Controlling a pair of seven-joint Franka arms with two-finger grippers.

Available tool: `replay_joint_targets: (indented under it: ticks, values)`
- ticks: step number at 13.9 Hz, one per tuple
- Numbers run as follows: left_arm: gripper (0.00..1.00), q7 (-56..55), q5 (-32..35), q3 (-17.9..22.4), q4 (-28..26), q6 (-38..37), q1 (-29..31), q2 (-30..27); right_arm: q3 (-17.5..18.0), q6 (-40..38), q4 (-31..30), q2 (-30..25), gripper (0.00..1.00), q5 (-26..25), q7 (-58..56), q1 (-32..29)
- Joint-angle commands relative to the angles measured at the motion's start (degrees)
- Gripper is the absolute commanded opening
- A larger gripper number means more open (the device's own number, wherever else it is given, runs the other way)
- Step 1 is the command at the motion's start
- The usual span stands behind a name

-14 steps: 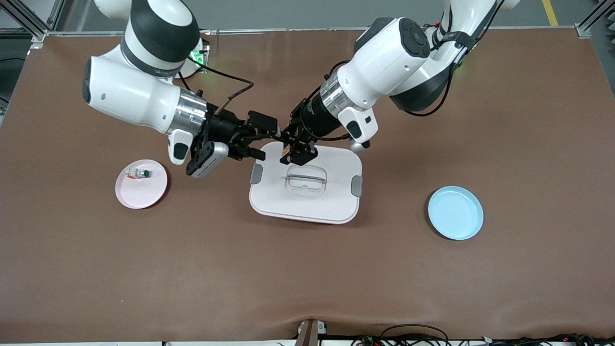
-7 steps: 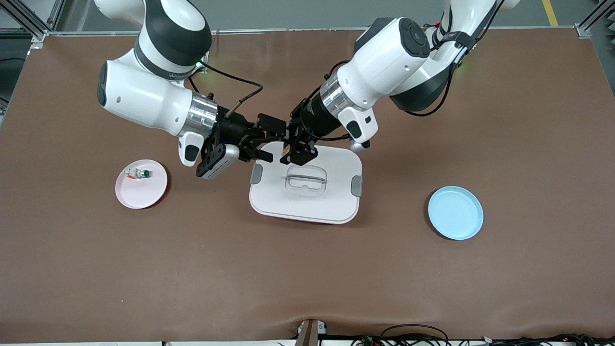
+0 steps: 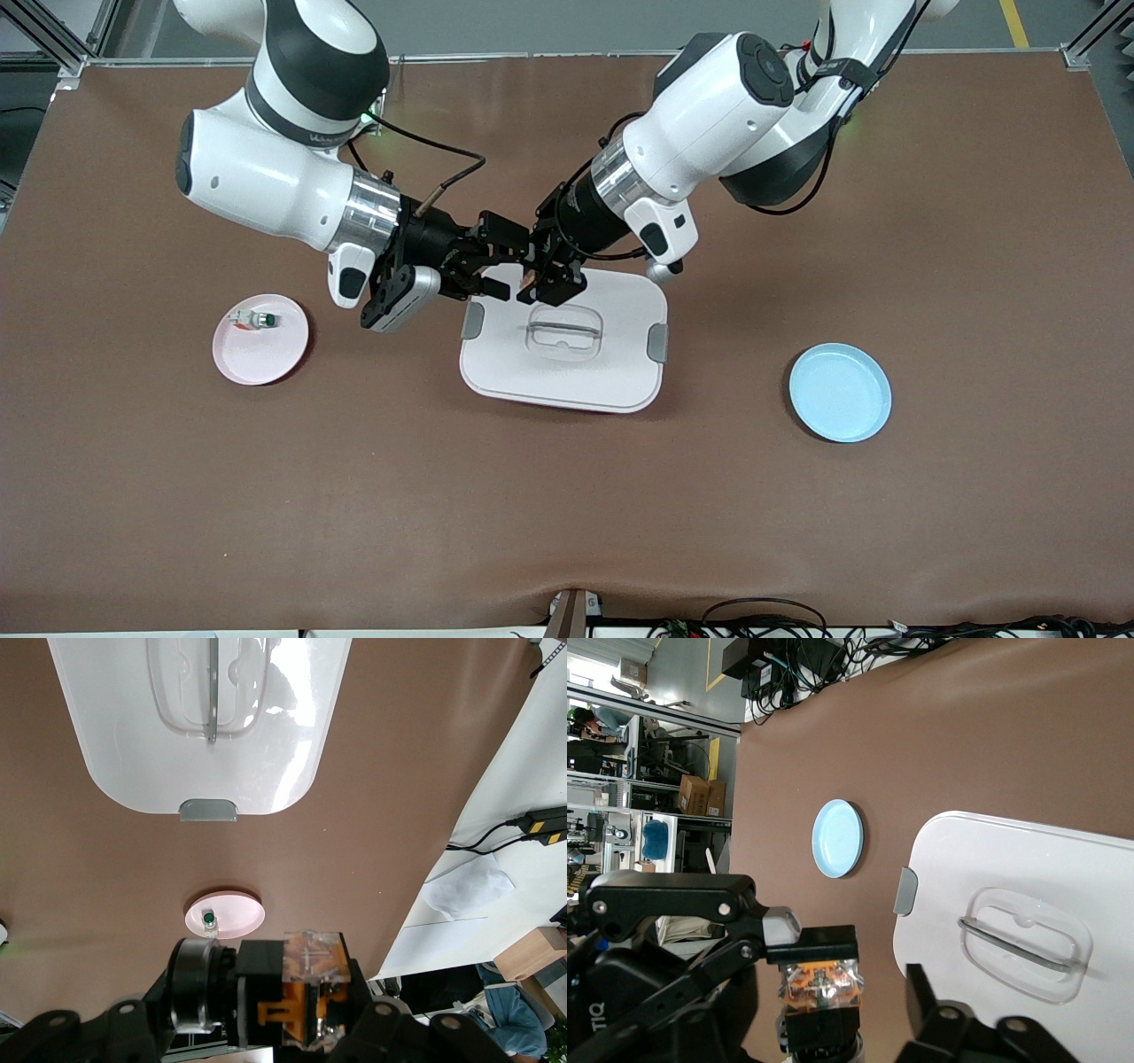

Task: Transfer orange switch to right arm and place
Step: 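Grasp the switch with the right gripper beside the left gripper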

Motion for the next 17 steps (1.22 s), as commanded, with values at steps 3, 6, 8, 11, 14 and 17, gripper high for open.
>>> replay_joint_targets:
  ticks: [3,6,8,11,14,17]
  values:
    - [0.25,-0.7,1.1,0.0,0.6,0.4,-0.5,0.1,-0.3,0.1,2.5,1.9,0.68,-0.5,-1.0,0.5]
    - [0.25,-0.7,1.1,0.0,0.6,0.4,-0.5,0.1,-0.3,0.3,2.5,1.9,0.68,-0.5,-1.5,0.5]
    - [0.25,-0.7,1.1,0.0,0.6,0.4,-0.5,0.1,-0.3,0.9,2.5,1.9,0.61,-0.4,-1.5,0.5]
    - [0.25,-0.8,1.1,0.0,0.7,0.4,-0.5,0.1,-0.3,0.9,2.5,1.9,0.41,-0.4,-3.6,0.5]
    - [0.25,-0.7,1.1,0.0,0.7,0.4,-0.5,0.1,-0.3,1.1,2.5,2.0,0.07,-0.2,-4.2,0.5]
    - [0.25,-0.7,1.2,0.0,0.7,0.4,-0.5,0.1,-0.3,1.1,2.5,2.0,0.0,0.1,-3.6,0.5]
